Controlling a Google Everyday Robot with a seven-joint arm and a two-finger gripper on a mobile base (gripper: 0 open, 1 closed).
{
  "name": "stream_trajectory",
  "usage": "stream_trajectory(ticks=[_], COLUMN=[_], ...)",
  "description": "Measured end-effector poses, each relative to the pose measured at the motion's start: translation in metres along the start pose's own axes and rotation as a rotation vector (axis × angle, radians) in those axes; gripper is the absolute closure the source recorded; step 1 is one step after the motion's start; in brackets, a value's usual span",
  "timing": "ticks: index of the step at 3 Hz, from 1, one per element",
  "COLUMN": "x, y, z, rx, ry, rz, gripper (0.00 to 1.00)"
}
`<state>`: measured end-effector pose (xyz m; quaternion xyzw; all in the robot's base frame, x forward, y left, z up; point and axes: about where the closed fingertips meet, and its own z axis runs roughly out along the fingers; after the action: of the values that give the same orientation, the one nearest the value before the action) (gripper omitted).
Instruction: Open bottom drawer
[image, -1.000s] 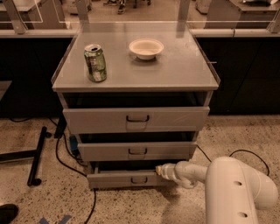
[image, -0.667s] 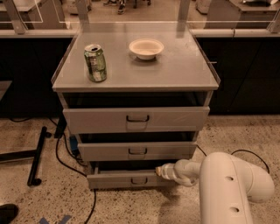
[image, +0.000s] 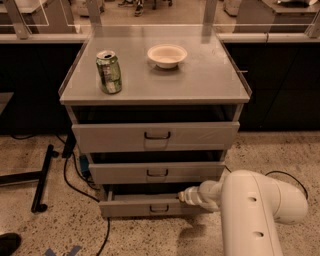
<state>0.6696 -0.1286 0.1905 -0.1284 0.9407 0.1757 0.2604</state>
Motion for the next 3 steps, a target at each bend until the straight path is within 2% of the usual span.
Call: stream_trajectory(ticks=[1,3], x=[0.007,0.026], y=[0.000,-0.003], z=[-0.001,-0.015], rx=[-0.001,-0.005], ry=[0.060,0.203], rz=[-0.058,-0.257], gripper=[1.00,1.00])
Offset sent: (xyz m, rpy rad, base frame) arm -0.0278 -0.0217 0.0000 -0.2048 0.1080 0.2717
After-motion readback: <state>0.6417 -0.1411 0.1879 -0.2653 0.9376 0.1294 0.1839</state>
